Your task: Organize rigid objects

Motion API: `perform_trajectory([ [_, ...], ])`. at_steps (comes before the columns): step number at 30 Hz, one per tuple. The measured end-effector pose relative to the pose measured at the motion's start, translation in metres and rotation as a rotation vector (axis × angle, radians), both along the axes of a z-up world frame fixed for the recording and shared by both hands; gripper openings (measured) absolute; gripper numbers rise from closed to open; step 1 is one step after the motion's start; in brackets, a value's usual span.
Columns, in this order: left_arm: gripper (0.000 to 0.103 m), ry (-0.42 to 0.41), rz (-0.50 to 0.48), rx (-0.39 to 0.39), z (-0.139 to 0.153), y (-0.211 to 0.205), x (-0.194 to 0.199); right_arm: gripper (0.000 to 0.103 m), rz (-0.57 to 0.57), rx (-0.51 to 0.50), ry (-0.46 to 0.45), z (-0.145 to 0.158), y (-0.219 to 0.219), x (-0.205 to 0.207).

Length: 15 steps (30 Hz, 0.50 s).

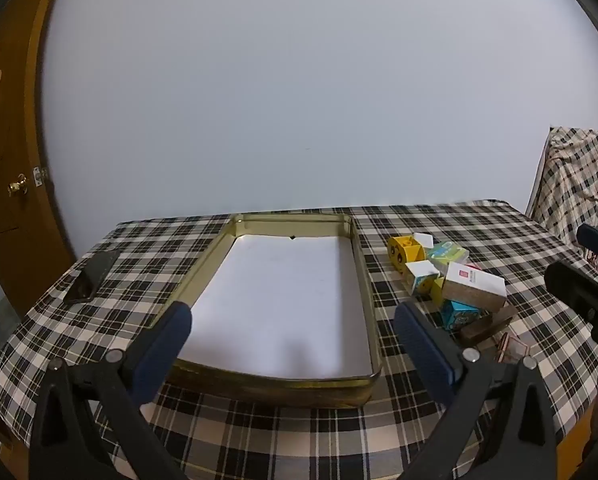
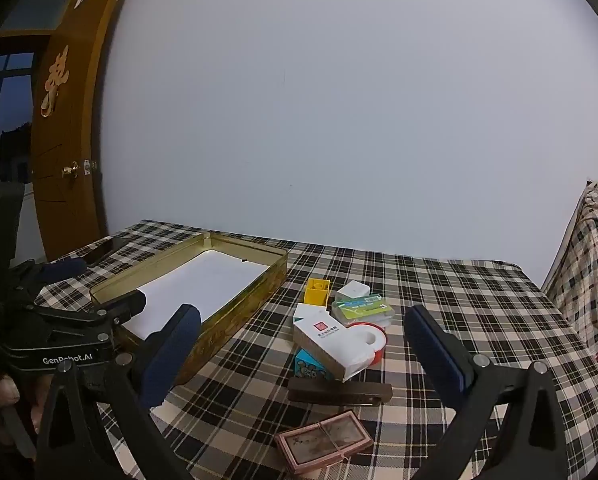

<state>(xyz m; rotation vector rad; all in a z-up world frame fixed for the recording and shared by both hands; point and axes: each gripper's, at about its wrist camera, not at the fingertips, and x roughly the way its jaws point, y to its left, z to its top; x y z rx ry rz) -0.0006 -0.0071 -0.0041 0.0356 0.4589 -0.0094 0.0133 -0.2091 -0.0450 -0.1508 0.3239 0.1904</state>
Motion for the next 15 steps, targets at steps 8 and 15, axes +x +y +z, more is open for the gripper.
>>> perform_trajectory([
  [8, 0.103, -0.001, 0.0, 0.0, 0.0001, 0.0004, -0.0003, 0.103, 0.001, 0.007, 0.005, -0.0011, -0.0022, -0.0012],
  [15, 0.103, -0.001, 0.001, -0.001, -0.0001, 0.0002, -0.0004, 0.103, 0.005, 0.012, 0.014, -0.0025, -0.0011, -0.0003],
])
